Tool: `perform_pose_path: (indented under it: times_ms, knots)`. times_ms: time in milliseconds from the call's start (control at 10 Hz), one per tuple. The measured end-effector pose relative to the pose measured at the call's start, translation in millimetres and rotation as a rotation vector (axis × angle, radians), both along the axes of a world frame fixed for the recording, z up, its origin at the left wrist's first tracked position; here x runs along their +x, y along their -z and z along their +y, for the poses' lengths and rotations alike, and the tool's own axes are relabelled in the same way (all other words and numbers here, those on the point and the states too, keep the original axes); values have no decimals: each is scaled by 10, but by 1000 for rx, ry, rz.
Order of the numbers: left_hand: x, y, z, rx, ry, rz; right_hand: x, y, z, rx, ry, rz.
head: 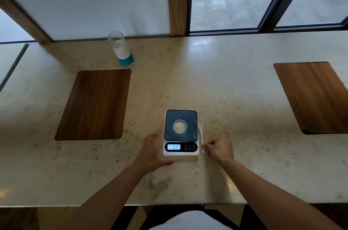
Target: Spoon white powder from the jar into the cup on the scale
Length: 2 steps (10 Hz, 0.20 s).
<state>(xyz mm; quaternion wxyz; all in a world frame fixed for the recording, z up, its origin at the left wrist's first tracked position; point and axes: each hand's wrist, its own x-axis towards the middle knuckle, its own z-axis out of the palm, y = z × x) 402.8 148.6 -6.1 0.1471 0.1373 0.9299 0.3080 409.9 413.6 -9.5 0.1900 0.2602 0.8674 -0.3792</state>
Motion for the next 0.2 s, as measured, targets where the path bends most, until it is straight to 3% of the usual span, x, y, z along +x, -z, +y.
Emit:
perform_pose_path:
  times_ms: [200]
  knots:
    - [-69, 28, 16, -66, 18, -22, 0, -24, 44, 16, 4, -4]
